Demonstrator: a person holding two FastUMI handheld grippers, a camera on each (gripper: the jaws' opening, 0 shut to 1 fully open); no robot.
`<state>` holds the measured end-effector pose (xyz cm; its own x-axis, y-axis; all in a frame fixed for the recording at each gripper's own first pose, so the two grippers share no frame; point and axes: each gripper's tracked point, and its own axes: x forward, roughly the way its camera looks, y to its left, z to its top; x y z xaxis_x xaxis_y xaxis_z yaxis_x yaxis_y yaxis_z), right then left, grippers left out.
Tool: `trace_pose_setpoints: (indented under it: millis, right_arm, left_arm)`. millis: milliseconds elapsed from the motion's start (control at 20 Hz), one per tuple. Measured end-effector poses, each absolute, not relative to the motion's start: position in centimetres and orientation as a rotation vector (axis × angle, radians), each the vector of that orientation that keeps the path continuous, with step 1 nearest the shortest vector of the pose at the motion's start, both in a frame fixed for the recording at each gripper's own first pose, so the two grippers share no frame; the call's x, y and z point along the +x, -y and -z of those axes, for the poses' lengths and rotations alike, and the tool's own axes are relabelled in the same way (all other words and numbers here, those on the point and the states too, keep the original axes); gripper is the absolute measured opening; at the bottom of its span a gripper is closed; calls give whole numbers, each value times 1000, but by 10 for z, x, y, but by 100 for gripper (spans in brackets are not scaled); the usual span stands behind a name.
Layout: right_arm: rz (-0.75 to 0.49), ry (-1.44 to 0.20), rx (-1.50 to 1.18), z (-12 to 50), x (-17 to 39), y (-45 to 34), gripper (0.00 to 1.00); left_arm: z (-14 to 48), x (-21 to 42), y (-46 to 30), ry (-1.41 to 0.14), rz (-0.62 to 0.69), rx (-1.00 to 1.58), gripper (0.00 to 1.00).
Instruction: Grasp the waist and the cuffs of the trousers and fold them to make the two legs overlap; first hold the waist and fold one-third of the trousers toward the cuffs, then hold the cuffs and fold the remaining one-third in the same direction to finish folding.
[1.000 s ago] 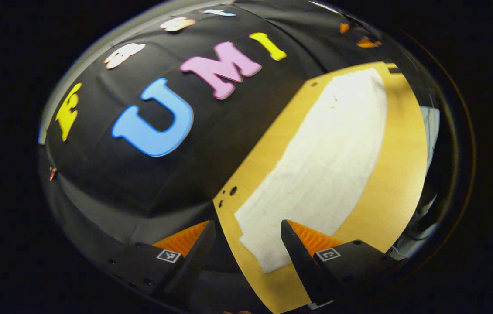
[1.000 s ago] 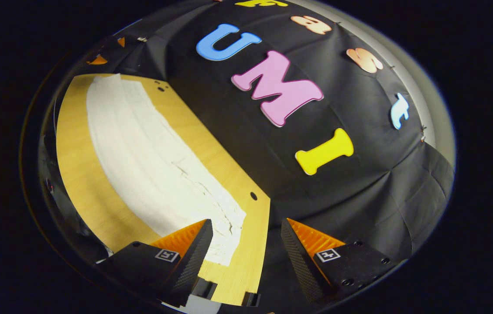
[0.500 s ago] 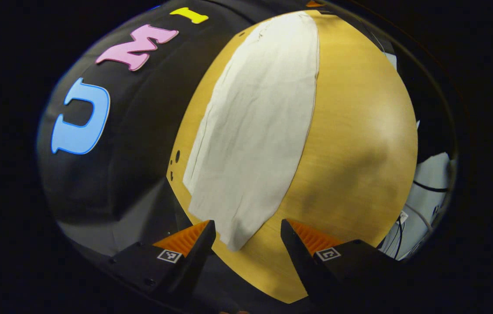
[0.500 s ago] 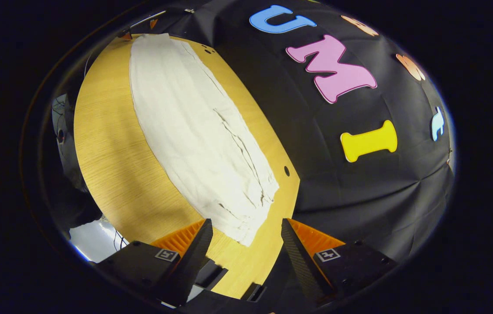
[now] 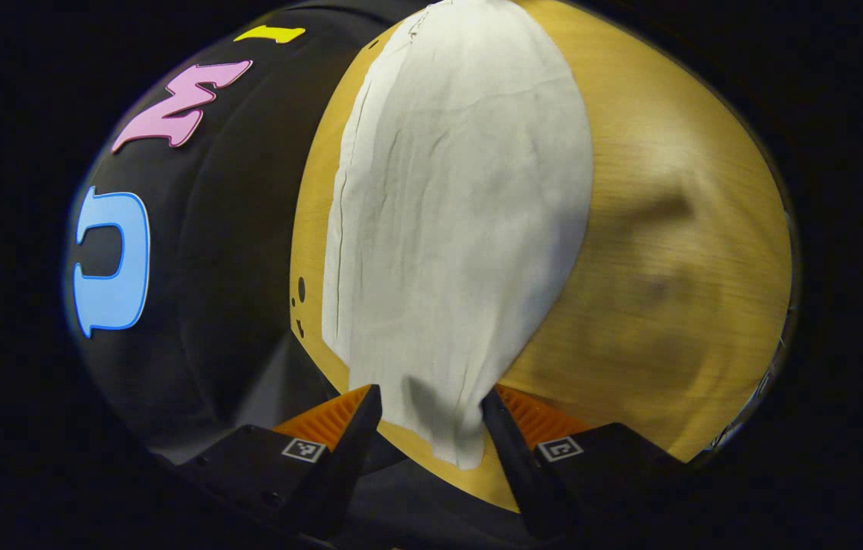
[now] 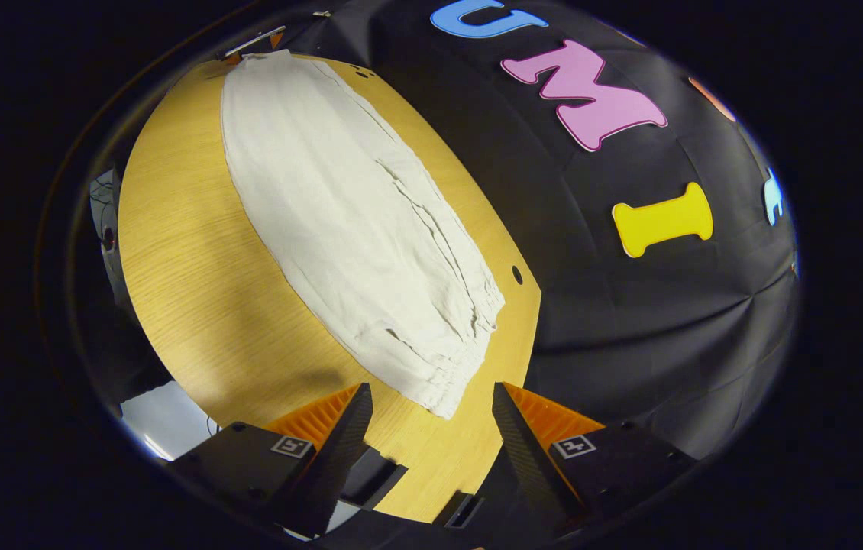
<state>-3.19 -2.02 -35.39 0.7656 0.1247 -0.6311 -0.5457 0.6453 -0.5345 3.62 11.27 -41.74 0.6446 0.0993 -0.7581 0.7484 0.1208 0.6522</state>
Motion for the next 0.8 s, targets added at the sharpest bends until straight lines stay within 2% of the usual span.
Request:
trace_pose_setpoints:
  millis: [50, 100, 250, 350, 550, 800]
  right_arm:
    - [-410, -592, -789, 355, -31, 23, 97]
    - [-415, -590, -797, 358, -29, 25, 97]
    - [-463, -585, -842, 368, -29, 23, 98]
    - [-509, -577, -873, 379, -28, 17, 97]
    - [-585, -573, -965, 405, -18, 8, 97]
    - [-628, -476, -1067, 411, 23, -6, 93]
  left_arm:
    - [418, 40, -111, -772, 538, 1403, 72]
    - [423, 40, -111, -783, 531, 1410, 65]
    - [433, 34, -103, -796, 549, 1426, 22]
    - [432, 32, -106, -804, 531, 1414, 8]
    - [433, 31, -104, -839, 521, 1369, 5]
    - [433, 31, -105, -834, 512, 1386, 5]
